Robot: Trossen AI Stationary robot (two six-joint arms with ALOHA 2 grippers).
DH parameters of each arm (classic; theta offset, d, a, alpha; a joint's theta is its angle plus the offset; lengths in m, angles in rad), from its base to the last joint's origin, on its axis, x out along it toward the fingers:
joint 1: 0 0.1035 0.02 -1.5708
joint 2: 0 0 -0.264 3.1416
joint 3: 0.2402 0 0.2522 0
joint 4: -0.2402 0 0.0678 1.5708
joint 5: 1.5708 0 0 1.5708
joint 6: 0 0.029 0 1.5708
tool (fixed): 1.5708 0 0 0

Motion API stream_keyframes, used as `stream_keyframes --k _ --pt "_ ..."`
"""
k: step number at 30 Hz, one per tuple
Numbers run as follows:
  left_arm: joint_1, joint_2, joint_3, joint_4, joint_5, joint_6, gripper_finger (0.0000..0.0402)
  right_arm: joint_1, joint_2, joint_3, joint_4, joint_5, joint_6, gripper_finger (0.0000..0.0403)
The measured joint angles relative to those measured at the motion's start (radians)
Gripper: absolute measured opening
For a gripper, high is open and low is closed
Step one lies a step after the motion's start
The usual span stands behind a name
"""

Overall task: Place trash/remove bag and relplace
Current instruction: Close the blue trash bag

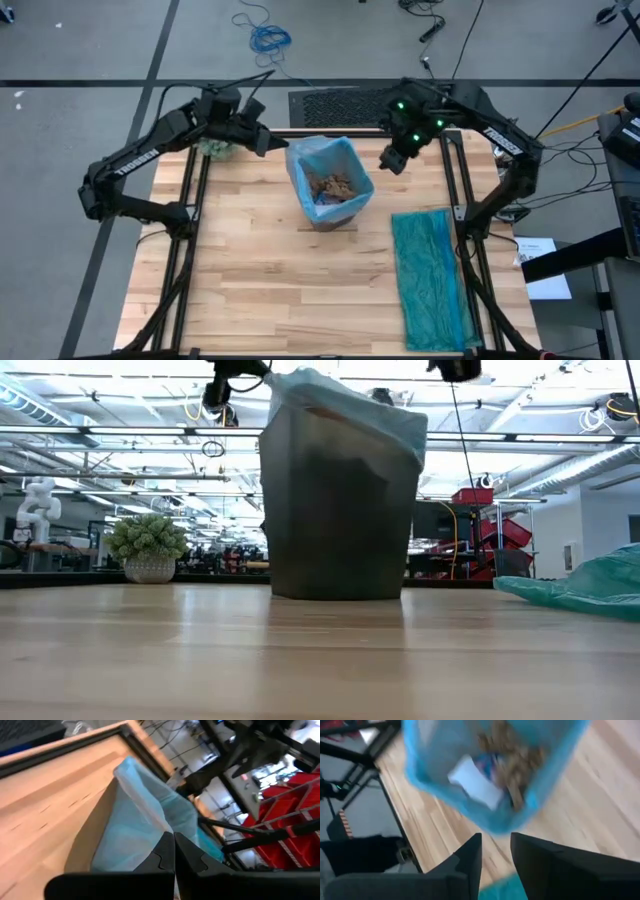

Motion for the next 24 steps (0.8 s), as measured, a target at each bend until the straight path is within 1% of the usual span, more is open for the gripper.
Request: stream_keyframes --k 3,5,7,10,14,18,20,22,24 --pt "0.02 0.001 0.0 -0.057 -0.004 0.028 0.0 -0.02 -0.079 -0.161 0.026 -0.004 0.013 0.0097" --pt "0.033 0.0 0.001 -0.087 -0.004 0.053 0.0 -0.035 -0.144 -0.296 0.116 -0.007 0.047 0.0097" --pt "0.047 0.0 0.001 -0.11 -0.005 0.069 0.0 -0.044 -0.213 -0.444 0.253 -0.029 0.11 0.0098" --pt "0.063 -0.003 0.001 -0.137 -0.005 0.076 0.0 -0.046 -0.328 -0.665 0.504 -0.058 0.237 0.0098" --pt "0.095 -0.021 0.001 -0.142 -0.005 0.077 0.0 -0.04 -0.466 -0.954 0.865 -0.05 0.472 0.0098" --pt "0.129 -0.046 0.001 -0.15 0.0 0.075 0.0 -0.007 -0.58 -1.193 1.201 0.031 0.7 0.0098" --pt "0.147 -0.056 0.001 -0.166 0.002 0.075 0.0 0.016 -0.624 -1.289 1.301 0.101 0.789 0.0098" --pt "0.164 -0.065 0.001 -0.191 0.002 0.076 0.0 0.042 -0.651 -1.366 1.366 0.173 0.862 0.0098" --pt "0.18 -0.07 0.001 -0.217 0.002 0.077 0.0 0.067 -0.663 -1.429 1.453 0.19 0.918 0.0098"
